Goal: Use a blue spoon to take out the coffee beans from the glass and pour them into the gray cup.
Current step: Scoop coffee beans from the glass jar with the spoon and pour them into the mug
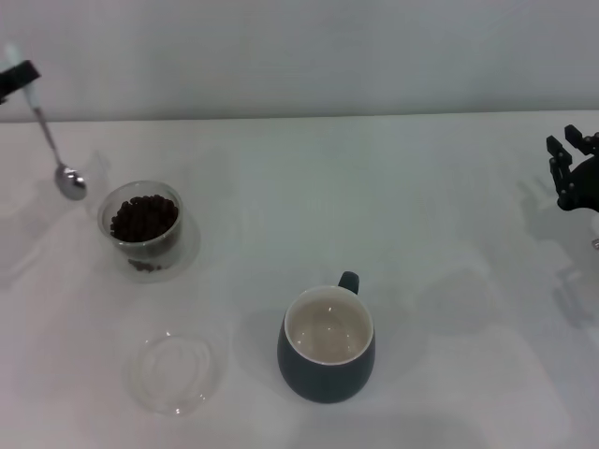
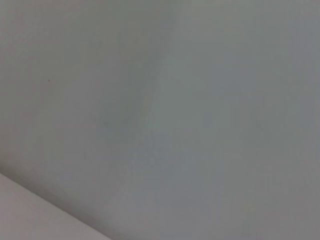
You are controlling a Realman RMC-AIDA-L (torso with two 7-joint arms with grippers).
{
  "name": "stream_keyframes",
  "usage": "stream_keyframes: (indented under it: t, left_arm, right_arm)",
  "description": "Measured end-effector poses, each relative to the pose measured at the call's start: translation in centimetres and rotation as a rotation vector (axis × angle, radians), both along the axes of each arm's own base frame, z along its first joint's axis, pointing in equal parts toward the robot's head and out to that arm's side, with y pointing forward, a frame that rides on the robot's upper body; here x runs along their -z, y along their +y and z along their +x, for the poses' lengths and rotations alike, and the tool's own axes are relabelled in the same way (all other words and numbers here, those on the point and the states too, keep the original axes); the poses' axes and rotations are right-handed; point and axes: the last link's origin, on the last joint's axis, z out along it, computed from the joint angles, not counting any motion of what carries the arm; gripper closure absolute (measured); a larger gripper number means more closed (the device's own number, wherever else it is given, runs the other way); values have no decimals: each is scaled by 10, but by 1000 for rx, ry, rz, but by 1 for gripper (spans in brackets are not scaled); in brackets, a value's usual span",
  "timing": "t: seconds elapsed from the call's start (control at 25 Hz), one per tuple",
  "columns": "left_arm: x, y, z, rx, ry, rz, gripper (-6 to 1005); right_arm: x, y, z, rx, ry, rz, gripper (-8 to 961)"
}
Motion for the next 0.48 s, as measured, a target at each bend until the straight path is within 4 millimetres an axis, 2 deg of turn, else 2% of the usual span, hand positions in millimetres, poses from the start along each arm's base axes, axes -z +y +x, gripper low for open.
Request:
stream_keyframes:
  t: [0.16, 0.48]
  left_arm:
    - [13, 16, 15, -4, 64, -62, 876]
    - [30, 29, 29, -4, 170, -140, 876]
  right_arm:
    - [0, 0, -1, -1, 6, 3, 695]
    - [2, -1, -2, -7, 14, -2, 693]
